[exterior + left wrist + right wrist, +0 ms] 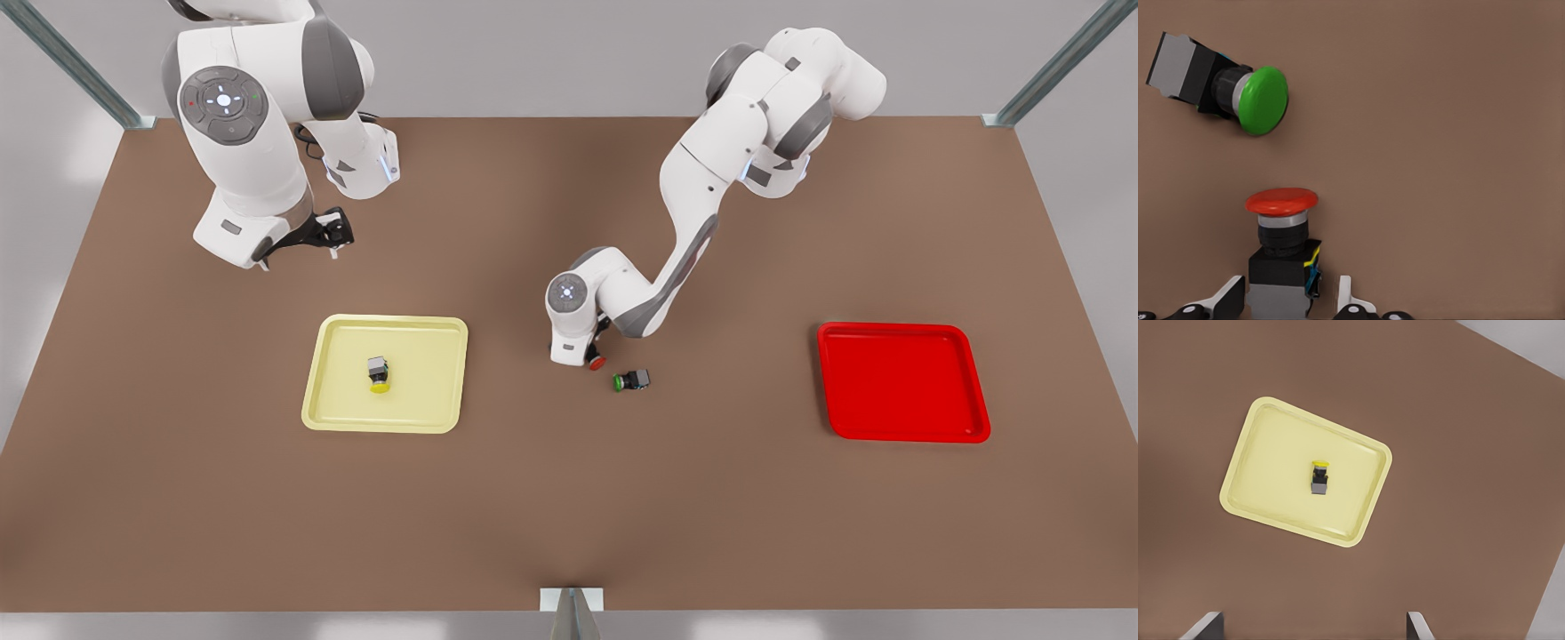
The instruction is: Place the switches on the corresponding trays according to their colors
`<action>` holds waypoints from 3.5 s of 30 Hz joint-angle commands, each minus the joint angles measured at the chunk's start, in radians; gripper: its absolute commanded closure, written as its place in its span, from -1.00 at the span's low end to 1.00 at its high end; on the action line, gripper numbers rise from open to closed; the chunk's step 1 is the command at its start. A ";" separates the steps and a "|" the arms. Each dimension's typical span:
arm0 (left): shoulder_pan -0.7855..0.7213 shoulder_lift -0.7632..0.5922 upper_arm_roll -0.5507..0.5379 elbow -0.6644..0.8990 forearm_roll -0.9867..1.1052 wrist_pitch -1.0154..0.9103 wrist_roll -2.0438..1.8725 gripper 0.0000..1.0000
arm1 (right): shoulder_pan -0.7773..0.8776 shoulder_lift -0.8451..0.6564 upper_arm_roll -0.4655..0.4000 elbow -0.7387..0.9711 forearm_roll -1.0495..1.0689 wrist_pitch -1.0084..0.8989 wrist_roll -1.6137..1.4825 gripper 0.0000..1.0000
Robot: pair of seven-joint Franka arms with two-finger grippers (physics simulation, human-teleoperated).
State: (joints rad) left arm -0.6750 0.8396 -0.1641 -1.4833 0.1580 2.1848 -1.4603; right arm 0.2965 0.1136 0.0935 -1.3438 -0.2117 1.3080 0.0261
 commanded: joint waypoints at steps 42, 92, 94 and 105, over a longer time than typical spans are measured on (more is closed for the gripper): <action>0.017 -0.053 -0.009 -0.025 -0.003 -0.016 -0.002 -0.01 | 0.000 0.014 0.000 0.000 -0.012 -0.001 -0.002 -1.00; 1.256 -0.533 -0.166 -0.597 0.063 0.029 1.499 -1.00 | -0.005 0.034 -0.002 0.000 -0.029 -0.003 -0.006 -1.00; 1.218 -0.577 -0.175 -0.516 0.061 -0.114 1.456 -1.00 | -0.005 0.034 -0.002 0.002 -0.029 -0.003 -0.006 -1.00; 0.644 -0.711 0.135 0.017 -0.051 -0.787 1.414 -1.00 | -0.004 0.034 -0.002 0.002 -0.029 -0.003 -0.006 -1.00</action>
State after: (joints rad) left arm -0.0064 0.1395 -0.0295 -1.4302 0.1405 1.3673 -0.0414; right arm 0.2930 0.1473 0.0920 -1.3422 -0.2408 1.3054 0.0199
